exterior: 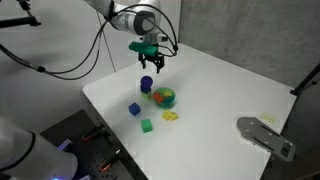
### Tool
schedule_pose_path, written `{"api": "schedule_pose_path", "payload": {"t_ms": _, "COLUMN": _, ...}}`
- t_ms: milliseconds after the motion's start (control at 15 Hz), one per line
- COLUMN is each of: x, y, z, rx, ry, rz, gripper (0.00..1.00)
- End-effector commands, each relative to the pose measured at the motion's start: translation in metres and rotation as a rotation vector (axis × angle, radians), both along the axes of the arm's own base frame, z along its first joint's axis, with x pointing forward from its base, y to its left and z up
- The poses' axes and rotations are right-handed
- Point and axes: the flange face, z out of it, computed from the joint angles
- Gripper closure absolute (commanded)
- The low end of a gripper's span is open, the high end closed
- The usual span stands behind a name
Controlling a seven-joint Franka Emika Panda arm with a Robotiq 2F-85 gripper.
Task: Remove the purple ball from the green bowl and put it on top of the blue block that is stacked on the light green block
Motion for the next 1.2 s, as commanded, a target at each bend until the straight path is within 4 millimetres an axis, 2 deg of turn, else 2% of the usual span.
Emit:
{"api": "schedule_pose_path", "payload": {"t_ms": 0, "x": -0.031, "y": -0.031, "z": 0.039, "rx": -0.014, "ry": 0.026, "rz": -0.089, "gripper": 0.0}}
{"api": "schedule_pose_path", "payload": {"t_ms": 533, "x": -0.087, "y": -0.095, "z": 0.128, "rx": 0.009, "ry": 0.063, "rz": -0.227, "gripper": 0.0}}
{"api": "schedule_pose_path", "payload": {"t_ms": 867, "x": -0.121, "y": -0.115, "z": 0.195, "rx": 0.021, "ry": 0.047, "rz": -0.323, "gripper": 0.0}}
{"api": "schedule_pose_path", "payload": {"t_ms": 1133, "x": -0.141, "y": -0.119, "z": 0.236, "rx": 0.028, "ry": -0.029, "rz": -0.369, "gripper": 0.0}}
